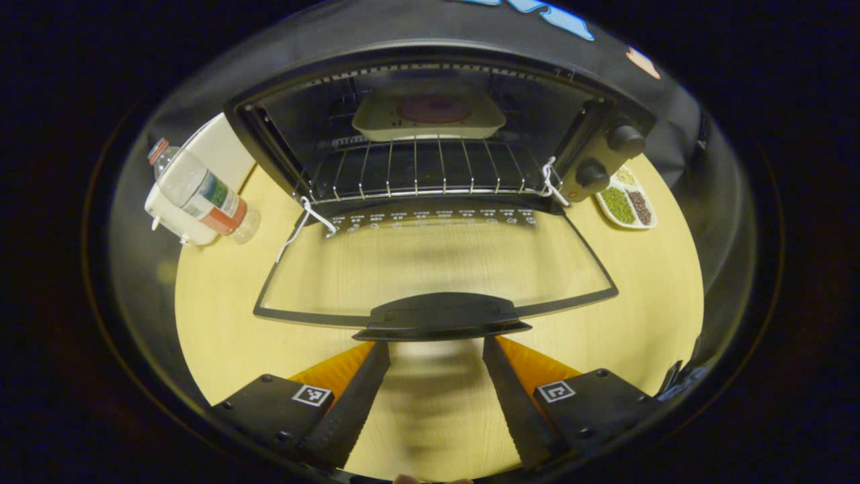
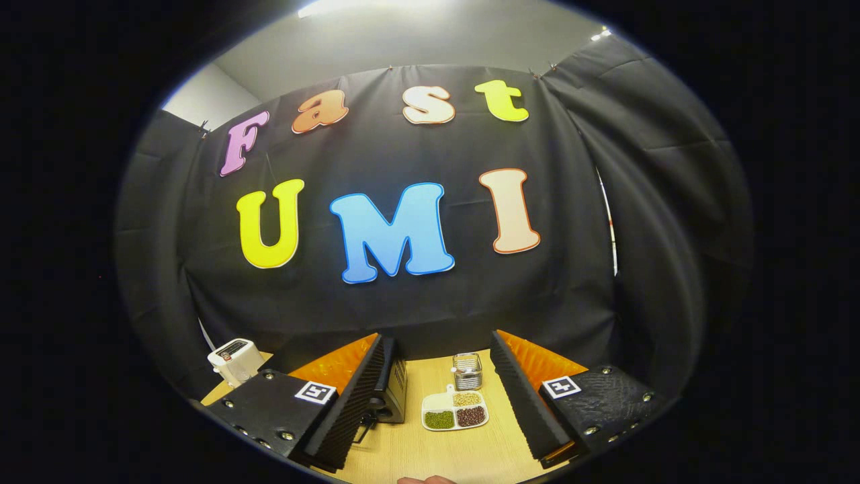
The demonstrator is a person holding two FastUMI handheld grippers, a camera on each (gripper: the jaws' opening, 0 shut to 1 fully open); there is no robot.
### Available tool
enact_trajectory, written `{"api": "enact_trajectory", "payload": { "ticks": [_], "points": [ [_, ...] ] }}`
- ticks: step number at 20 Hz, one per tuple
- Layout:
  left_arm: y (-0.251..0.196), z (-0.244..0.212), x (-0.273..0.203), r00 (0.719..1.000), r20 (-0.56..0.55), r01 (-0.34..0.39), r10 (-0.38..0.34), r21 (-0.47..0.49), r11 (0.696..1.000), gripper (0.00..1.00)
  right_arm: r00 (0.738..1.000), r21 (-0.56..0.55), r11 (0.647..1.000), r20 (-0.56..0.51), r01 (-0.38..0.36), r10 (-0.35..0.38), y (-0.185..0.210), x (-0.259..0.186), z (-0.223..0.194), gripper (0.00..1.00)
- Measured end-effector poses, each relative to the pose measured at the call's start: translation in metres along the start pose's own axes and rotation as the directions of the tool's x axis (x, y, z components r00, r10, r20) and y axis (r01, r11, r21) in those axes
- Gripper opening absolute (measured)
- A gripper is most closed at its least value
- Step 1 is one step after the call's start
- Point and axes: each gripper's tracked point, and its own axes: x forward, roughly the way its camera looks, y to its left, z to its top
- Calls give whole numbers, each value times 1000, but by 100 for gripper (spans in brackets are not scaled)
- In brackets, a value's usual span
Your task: Open the electric oven with the left hand, put the food in, and close the electric oven.
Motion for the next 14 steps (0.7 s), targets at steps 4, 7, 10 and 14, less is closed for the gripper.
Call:
{"api": "enact_trajectory", "payload": {
  "ticks": [4,7,10,14],
  "points": [
    [0,8,-14,999,45,-2,2,4,1000,95,1000,-1,1000,6,-2,2,0,-4,0,96],
    [-1,13,-21,998,67,-5,5,3,1000,95,1000,2,1000,4,0,0,-3,-8,-1,96],
    [0,20,-25,996,91,-17,17,3,1000,95,1000,8,1000,0,0,0,-6,-12,-3,96],
    [1,32,-32,993,114,-33,34,-4,999,96,1000,4,1000,3,14,-14,-16,-18,-3,96]
  ]
}}
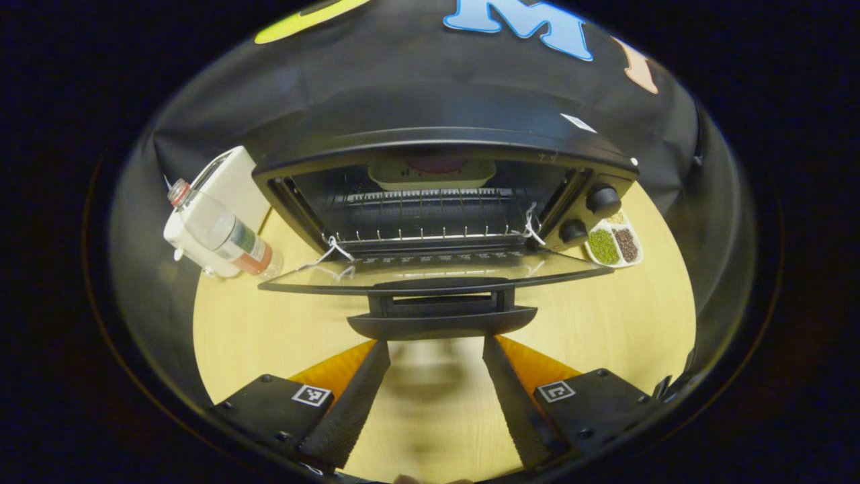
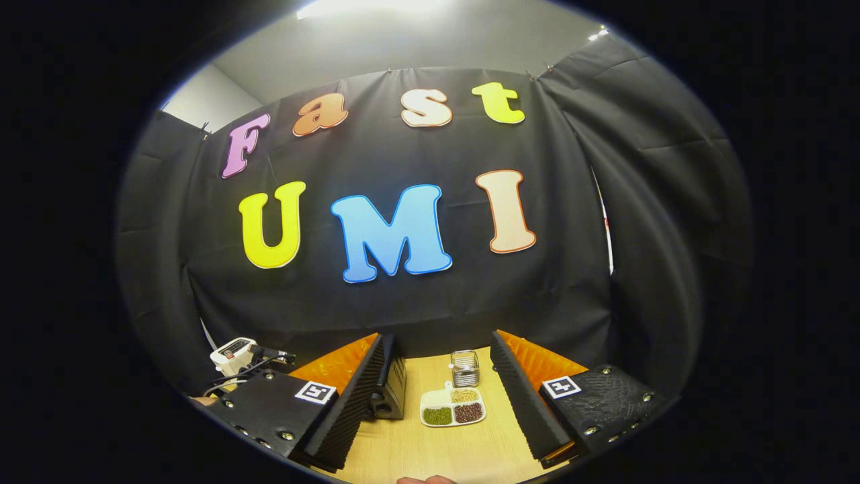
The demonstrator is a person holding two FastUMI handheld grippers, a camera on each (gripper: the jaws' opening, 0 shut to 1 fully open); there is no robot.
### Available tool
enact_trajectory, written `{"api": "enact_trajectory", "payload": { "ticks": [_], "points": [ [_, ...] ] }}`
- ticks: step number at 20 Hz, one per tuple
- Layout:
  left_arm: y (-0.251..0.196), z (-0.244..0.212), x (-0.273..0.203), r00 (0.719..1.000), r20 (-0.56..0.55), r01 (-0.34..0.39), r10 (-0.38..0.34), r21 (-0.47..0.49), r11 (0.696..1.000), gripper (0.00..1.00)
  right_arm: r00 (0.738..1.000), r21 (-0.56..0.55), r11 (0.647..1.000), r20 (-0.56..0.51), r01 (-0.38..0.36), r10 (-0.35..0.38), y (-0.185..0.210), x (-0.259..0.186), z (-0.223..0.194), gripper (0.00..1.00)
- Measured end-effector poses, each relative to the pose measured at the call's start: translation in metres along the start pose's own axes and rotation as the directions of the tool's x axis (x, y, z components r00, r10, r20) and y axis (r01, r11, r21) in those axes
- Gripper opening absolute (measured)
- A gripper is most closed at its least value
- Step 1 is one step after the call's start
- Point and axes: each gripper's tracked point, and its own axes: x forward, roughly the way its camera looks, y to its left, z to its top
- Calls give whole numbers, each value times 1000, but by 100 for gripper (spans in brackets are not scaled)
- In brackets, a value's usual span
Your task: Open the electric oven with the left hand, put the food in, and close the electric oven.
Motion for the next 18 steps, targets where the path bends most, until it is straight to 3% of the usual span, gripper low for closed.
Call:
{"api": "enact_trajectory", "payload": {
  "ticks": [4,5,7,8,9,11,12,13,14,15,18],
  "points": [
    [2,16,-8,998,60,-22,23,-17,1000,92,1000,7,1000,1,11,-11,-11,-3,1,96],
    [2,21,-12,996,81,-23,26,-27,999,95,1000,8,1000,1,12,-12,-14,-4,1,96],
    [3,35,-20,991,132,-23,30,-50,998,94,1000,10,1000,0,12,-12,-18,-5,0,96],
    [2,40,-26,986,165,-25,34,-59,998,92,1000,12,1000,-1,8,-8,-18,-4,-1,96],
    [1,50,-34,978,207,-25,38,-64,998,99,1000,15,1000,-3,1,-1,-18,-3,-1,96],
    [-5,69,-61,951,305,-23,40,-60,998,99,1000,19,1000,-8,-20,21,-15,0,-3,96],
    [-8,79,-79,930,364,-21,39,-54,998,95,999,21,999,-9,-35,35,-11,1,-3,96],
    [-12,90,-100,903,428,-18,38,-49,999,99,999,22,999,-7,-49,49,-8,3,-1,96],
    [-18,99,-126,866,499,-12,33,-45,999,95,998,19,998,-4,-62,62,-5,4,0,96],
    [-24,110,-152,818,574,-6,32,-47,999,99,997,15,997,2,-76,76,-2,6,2,96],
    [-32,128,-241,639,767,-4,63,-78,997,95,992,3,992,20,-123,123,11,7,11,96]
  ]
}}
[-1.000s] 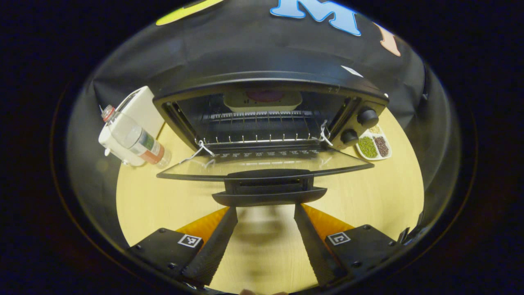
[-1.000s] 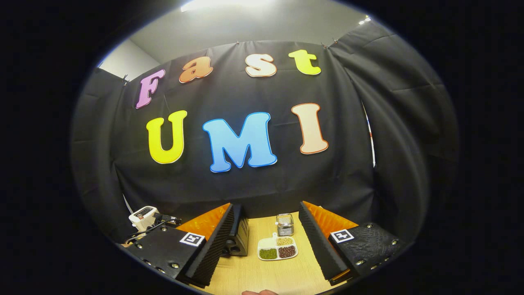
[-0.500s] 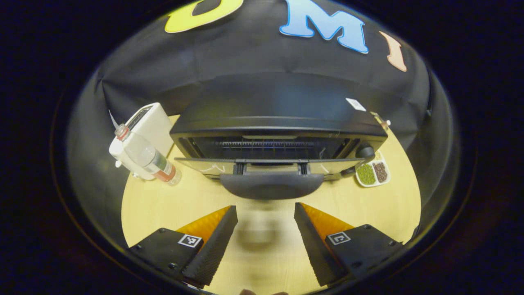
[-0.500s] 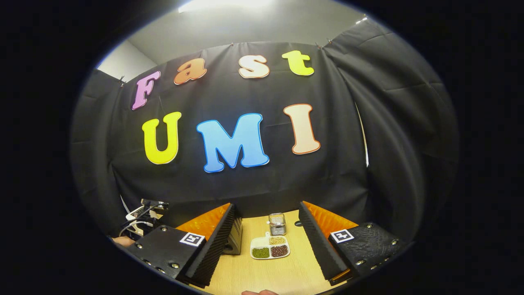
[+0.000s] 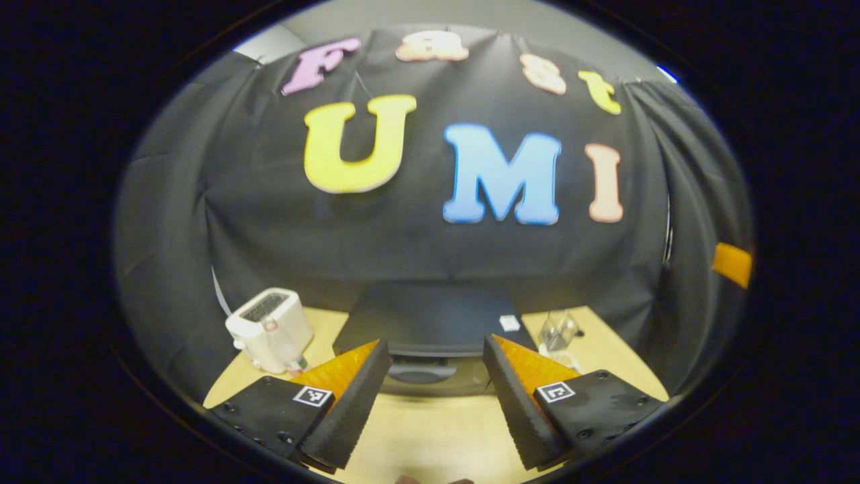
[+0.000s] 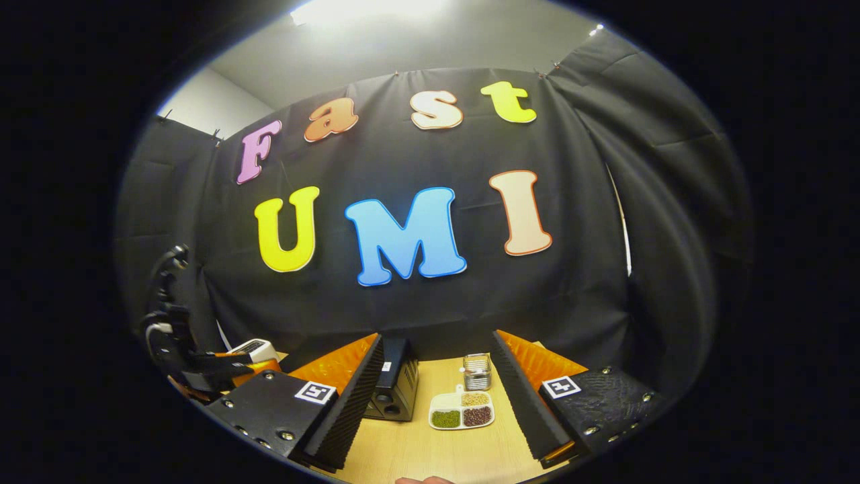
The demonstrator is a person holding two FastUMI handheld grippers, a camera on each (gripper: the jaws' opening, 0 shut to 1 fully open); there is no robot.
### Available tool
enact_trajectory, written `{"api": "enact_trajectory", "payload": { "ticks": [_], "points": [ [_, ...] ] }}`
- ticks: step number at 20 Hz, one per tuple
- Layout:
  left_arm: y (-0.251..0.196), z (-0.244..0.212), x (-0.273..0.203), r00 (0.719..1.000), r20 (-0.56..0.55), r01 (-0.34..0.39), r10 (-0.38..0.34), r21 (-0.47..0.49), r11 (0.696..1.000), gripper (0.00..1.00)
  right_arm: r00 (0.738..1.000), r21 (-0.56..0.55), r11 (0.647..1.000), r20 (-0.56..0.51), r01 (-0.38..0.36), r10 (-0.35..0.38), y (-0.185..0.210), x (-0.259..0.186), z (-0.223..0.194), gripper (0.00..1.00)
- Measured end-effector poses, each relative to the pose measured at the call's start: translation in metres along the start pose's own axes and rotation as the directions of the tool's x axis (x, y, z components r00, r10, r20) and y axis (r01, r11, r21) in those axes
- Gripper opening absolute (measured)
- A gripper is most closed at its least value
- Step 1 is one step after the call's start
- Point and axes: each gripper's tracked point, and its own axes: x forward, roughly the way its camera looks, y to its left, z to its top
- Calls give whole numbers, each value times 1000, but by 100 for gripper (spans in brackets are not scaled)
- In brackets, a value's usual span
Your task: Open the electric oven with the left hand, put the food in, and close the electric oven.
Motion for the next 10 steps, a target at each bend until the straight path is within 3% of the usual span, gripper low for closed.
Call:
{"api": "enact_trajectory", "payload": {
  "ticks": [2,7,8,9,10],
  "points": [
    [-2,39,-33,995,93,-17,17,-1,1000,99,1000,-7,1000,14,-27,28,9,-2,9,96],
    [-9,100,-83,986,164,0,2,-10,1000,99,996,-3,998,62,-57,57,30,-12,43,96],
    [-8,104,-88,984,175,10,-7,-16,1000,90,996,-8,999,73,-51,52,33,-15,48,96],
    [-7,108,-91,984,179,22,-18,-18,1000,99,996,-12,999,79,-42,43,36,-17,51,96],
    [-3,109,-92,984,176,29,-26,-12,1000,99,996,-17,999,78,-33,34,39,-20,52,96]
  ]
}}
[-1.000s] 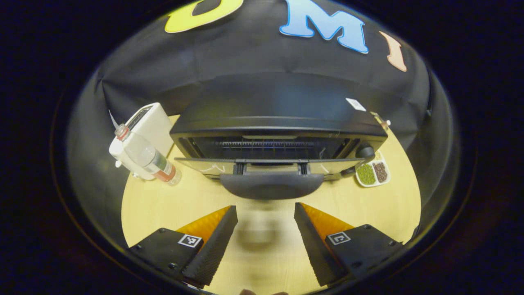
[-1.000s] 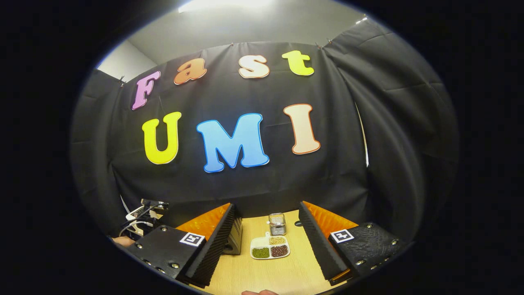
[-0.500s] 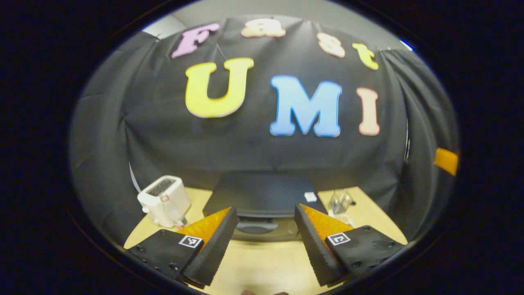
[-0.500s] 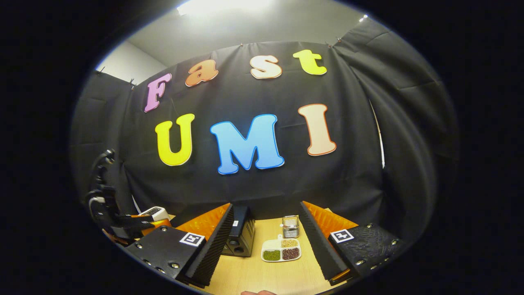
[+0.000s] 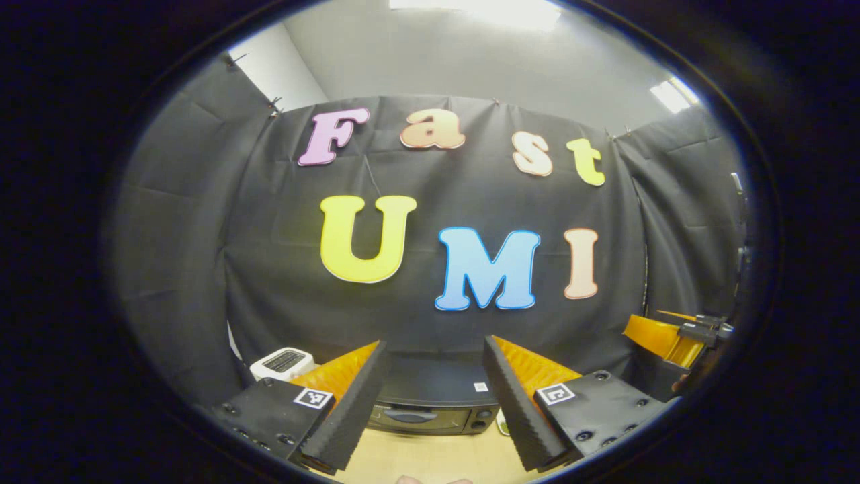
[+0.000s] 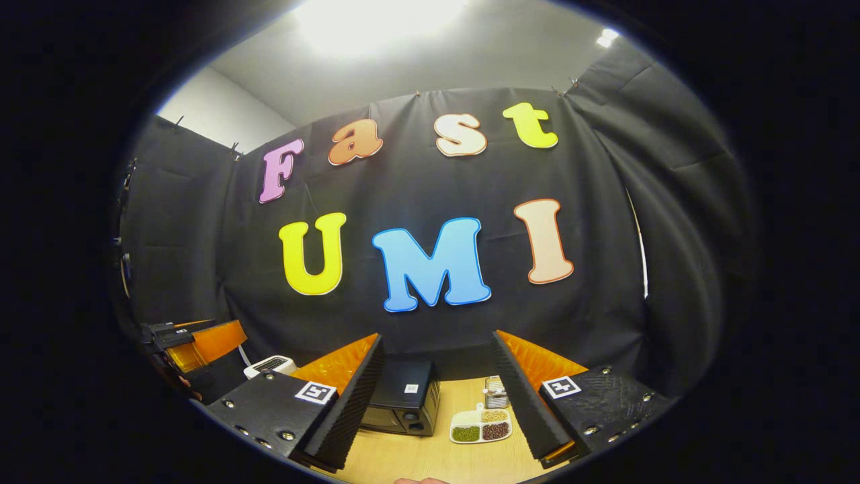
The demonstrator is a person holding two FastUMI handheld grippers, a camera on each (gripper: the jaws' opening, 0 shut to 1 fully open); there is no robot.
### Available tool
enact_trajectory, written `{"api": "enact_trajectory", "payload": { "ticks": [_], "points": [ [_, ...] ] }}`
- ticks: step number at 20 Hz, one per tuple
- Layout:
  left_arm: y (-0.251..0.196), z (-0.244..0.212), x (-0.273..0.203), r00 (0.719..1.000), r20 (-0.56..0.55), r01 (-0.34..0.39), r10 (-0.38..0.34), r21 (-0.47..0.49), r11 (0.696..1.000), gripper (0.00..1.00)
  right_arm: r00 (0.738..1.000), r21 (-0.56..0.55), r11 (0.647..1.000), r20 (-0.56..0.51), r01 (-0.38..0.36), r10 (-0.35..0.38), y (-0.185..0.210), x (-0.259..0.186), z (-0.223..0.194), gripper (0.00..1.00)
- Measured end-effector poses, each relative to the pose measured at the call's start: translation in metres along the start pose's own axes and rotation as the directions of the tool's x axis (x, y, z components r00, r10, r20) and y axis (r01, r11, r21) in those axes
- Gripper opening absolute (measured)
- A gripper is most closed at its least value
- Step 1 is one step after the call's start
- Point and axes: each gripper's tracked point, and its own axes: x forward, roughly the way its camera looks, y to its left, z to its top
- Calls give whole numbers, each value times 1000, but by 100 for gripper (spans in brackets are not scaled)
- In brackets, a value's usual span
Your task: Open the electric oven with the left hand, put the food in, and close the electric oven.
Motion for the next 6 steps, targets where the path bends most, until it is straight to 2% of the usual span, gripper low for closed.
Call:
{"api": "enact_trajectory", "payload": {
  "ticks": [6],
  "points": [
    [19,-2,-5,999,-16,43,-43,8,999,99,1000,15,1000,-5,16,-16,23,-13,2,96]
  ]
}}
